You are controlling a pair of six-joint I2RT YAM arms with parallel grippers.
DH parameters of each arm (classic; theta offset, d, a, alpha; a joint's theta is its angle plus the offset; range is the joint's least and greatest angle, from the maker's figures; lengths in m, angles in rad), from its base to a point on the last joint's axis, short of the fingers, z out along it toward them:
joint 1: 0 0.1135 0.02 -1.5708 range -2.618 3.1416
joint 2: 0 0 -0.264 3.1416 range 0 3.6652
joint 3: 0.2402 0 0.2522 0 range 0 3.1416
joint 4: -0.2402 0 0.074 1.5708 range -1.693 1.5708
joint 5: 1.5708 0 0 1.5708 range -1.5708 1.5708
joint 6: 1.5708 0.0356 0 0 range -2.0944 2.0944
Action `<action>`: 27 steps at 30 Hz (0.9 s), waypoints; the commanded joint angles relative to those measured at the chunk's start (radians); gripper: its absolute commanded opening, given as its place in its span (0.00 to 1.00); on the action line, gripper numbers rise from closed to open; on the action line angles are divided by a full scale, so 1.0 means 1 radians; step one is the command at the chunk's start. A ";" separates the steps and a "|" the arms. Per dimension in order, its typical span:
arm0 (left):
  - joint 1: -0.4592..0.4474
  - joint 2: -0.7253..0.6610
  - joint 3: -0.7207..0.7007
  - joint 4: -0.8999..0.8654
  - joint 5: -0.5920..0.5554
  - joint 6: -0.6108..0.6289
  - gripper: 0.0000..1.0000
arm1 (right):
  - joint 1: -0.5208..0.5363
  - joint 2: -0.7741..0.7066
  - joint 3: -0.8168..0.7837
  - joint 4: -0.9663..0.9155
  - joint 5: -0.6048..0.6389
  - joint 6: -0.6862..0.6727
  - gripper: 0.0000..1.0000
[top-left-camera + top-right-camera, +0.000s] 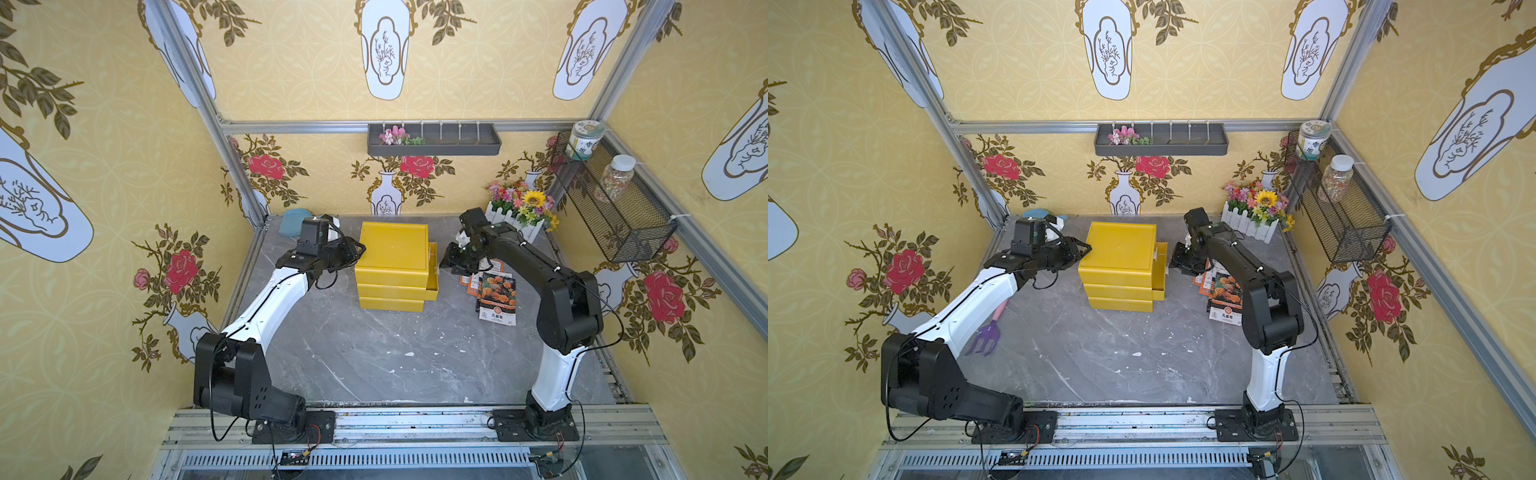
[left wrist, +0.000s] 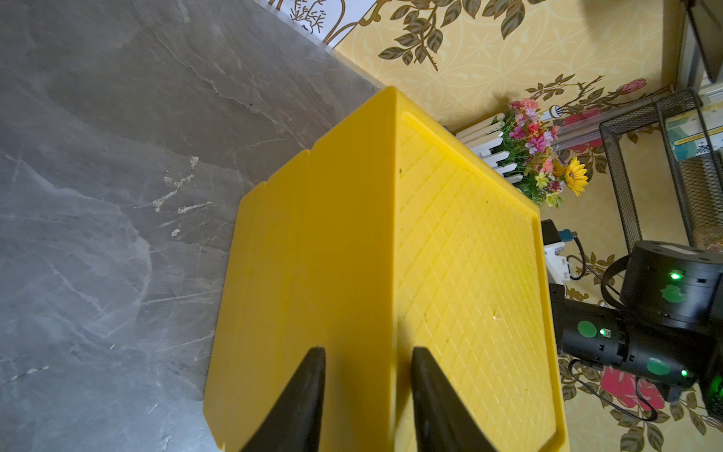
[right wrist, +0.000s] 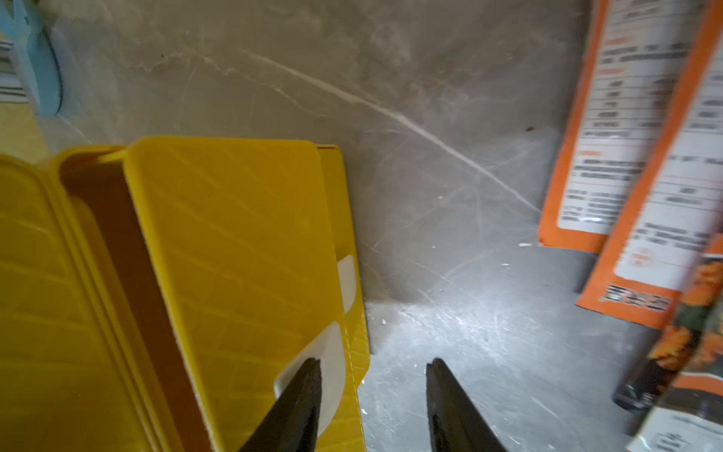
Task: Take the seed bags out of the drawer
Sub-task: Close the drawer in the storage box.
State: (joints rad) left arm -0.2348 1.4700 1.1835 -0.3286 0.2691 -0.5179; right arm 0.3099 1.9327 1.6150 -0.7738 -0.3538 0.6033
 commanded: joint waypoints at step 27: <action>0.086 -0.046 -0.072 -0.182 -0.046 0.058 0.40 | 0.061 -0.001 -0.019 0.111 -0.065 0.086 0.48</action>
State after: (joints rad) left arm -0.1490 1.4117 1.1301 -0.3374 0.2371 -0.4789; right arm 0.3836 1.9629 1.6337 -0.7074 -0.4179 0.6987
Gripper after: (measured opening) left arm 0.401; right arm 0.478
